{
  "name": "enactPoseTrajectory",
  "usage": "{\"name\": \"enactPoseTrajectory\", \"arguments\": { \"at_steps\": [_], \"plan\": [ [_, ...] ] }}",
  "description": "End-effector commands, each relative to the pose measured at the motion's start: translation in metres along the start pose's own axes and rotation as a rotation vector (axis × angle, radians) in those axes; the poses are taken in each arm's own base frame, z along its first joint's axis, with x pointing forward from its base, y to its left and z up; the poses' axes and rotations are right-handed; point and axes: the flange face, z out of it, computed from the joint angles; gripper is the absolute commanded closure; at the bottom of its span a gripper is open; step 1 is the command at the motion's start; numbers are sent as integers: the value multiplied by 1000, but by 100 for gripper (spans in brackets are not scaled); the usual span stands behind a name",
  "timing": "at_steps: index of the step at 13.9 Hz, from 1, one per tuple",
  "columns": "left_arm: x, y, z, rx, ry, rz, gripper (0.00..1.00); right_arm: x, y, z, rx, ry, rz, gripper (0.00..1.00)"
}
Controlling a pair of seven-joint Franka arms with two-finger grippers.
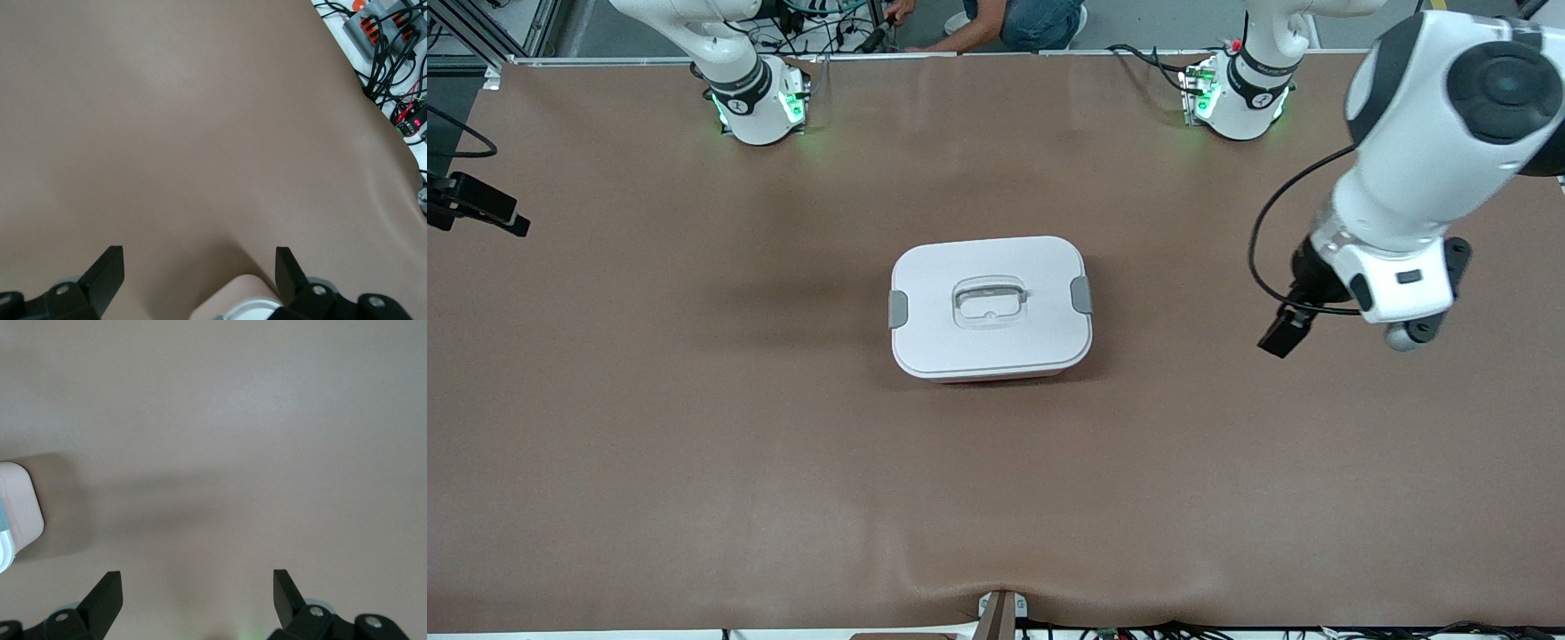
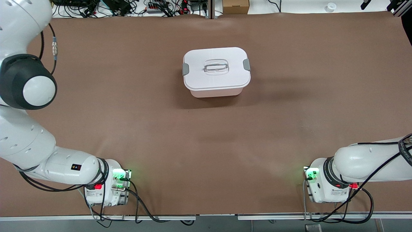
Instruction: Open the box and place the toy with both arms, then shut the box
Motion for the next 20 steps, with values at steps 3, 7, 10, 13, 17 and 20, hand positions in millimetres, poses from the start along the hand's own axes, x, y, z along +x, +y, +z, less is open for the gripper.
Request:
{"name": "enactPoseTrajectory", "arguments": {
  "at_steps": [3,7,10,13,17,20],
  "plan": [
    [31,-26,-15,0,-11,209,0,-1,1,-3,-21,-5,10,0],
    [72,-53,-28,-6,12,457,0,-1,2,-3,-19,-5,11,0],
    [96,-78,-41,16,22,610,0,-1,2,-3,-19,-6,11,0],
    [117,-106,-52,27,2,719,0,-1,2,-3,-19,-6,11,0],
    [100,-121,-88,-26,4,805,0,-1,2,-3,-19,-5,11,0],
    [97,-132,-92,-42,-53,716,0,-1,2,-3,-19,-6,11,0]
  ]
}}
